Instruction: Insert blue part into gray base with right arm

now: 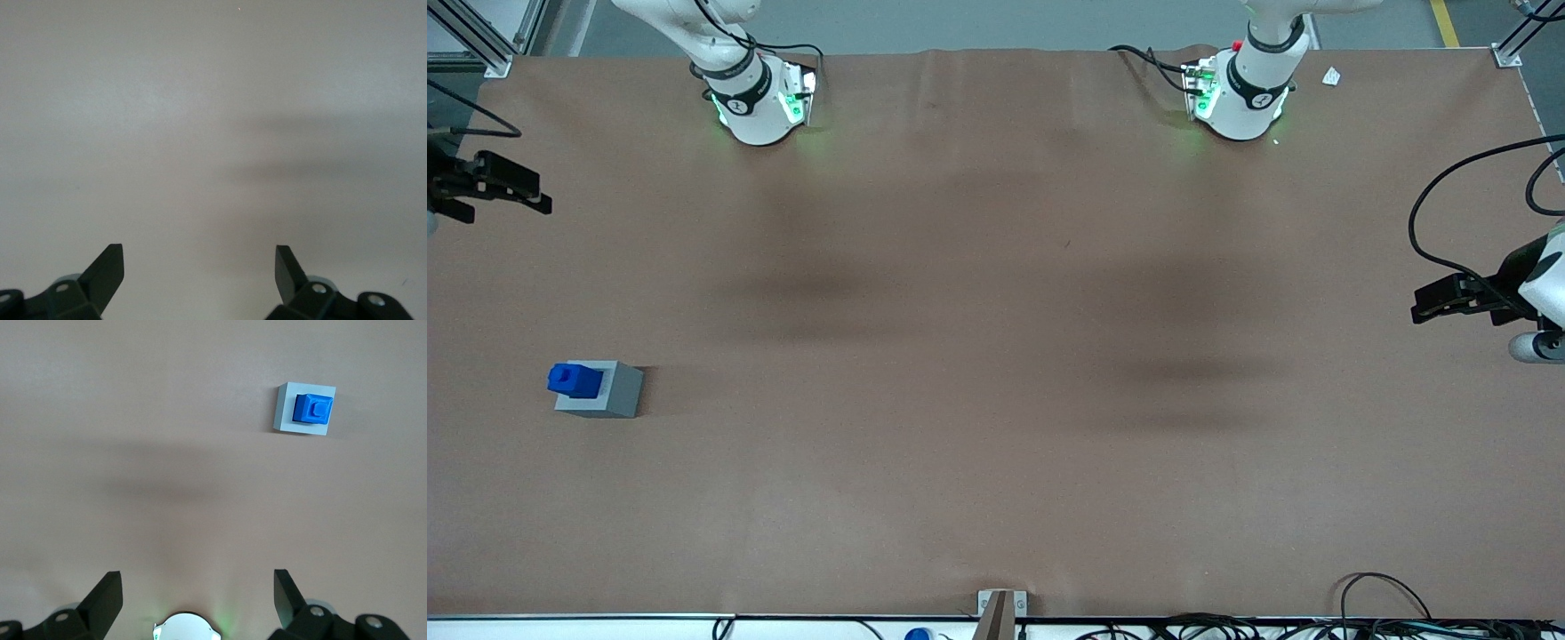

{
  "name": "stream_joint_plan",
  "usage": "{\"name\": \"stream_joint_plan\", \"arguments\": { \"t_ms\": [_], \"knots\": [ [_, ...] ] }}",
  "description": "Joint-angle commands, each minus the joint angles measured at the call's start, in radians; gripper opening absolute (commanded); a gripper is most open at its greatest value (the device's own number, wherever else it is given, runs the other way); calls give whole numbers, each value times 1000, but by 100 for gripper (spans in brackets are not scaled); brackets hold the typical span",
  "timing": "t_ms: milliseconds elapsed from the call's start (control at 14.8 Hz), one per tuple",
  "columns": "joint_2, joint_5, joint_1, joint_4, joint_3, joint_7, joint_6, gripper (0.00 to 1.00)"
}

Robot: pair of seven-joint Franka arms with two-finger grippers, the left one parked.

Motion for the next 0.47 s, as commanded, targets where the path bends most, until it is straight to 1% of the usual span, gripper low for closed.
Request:
{"name": "stream_joint_plan", "arguments": {
  "t_ms": [0,270,405],
  "knots": [
    [-105,21,5,-129,-2,6,51,100],
    [-174,21,29,-203,-2,7,72,100],
    [-192,21,35,-217,13,15,71,100]
  ]
}}
